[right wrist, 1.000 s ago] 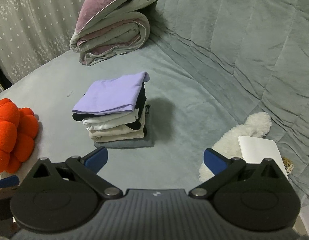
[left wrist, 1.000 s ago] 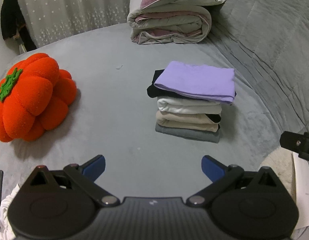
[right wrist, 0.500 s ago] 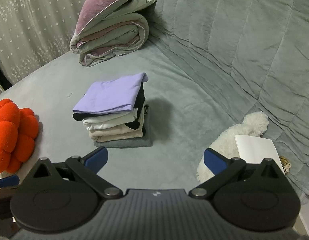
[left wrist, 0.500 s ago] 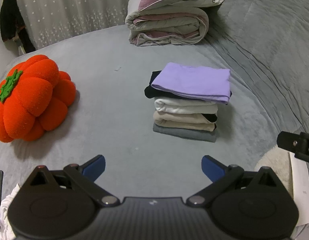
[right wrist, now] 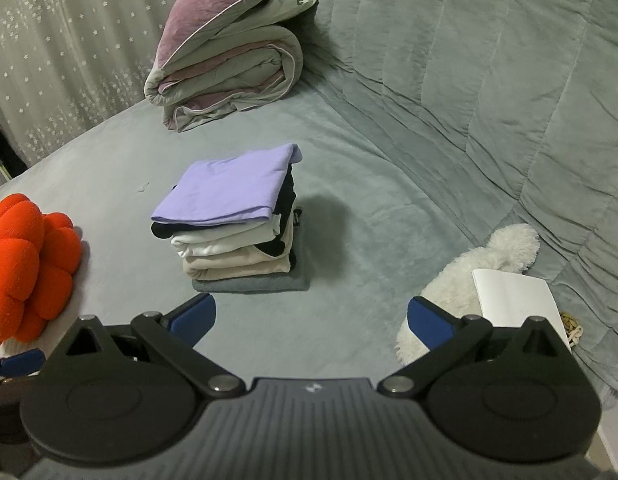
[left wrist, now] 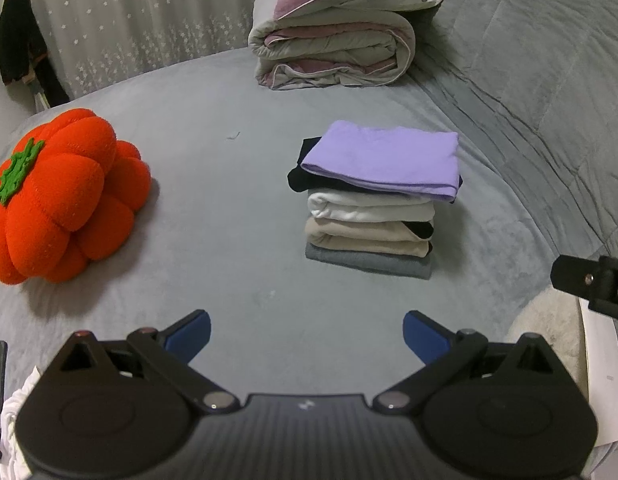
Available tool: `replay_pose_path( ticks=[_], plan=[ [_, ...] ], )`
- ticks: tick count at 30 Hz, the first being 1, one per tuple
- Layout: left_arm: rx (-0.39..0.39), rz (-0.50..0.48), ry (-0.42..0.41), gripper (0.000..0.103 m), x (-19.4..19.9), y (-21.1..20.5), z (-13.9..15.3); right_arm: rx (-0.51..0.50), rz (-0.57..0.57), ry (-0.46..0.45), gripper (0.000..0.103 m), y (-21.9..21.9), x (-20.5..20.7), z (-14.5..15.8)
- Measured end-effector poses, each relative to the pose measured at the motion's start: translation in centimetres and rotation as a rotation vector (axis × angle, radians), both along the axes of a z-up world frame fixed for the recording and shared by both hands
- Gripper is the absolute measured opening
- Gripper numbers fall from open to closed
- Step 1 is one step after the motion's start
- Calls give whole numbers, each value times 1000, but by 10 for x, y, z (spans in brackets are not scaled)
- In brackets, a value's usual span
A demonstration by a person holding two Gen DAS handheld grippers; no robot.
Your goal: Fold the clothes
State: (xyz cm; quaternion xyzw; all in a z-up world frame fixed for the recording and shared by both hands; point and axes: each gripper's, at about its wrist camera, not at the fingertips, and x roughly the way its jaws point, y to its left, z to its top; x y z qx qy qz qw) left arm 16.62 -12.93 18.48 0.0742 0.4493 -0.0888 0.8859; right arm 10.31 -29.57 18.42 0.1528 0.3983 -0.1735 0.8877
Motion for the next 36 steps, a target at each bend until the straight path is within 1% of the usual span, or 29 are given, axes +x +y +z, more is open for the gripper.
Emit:
replay_pose_path(
  ticks=[17, 22, 24, 27, 32, 36],
  plan=[
    [1, -4, 7, 102, 2, 0, -1, -5, -8, 4, 103, -2, 2, -1],
    [-25, -9, 3, 102, -2, 4, -2, -2, -4, -1, 103, -2, 0, -1],
    [-46, -20, -14, 102, -7, 10, -2, 4, 8, -11, 103, 0, -4, -2],
    [-63, -31, -55, 102, -23, 23, -5, 14, 55, -48, 103, 7, -15, -6],
    [-35, -43, -118, 102, -56, 44, -10, 37, 132, -106, 103, 24, -40, -19],
    [2, -70, -175, 102, -87, 56, -8, -4, 155, -162, 103, 36, -63, -25]
  ],
)
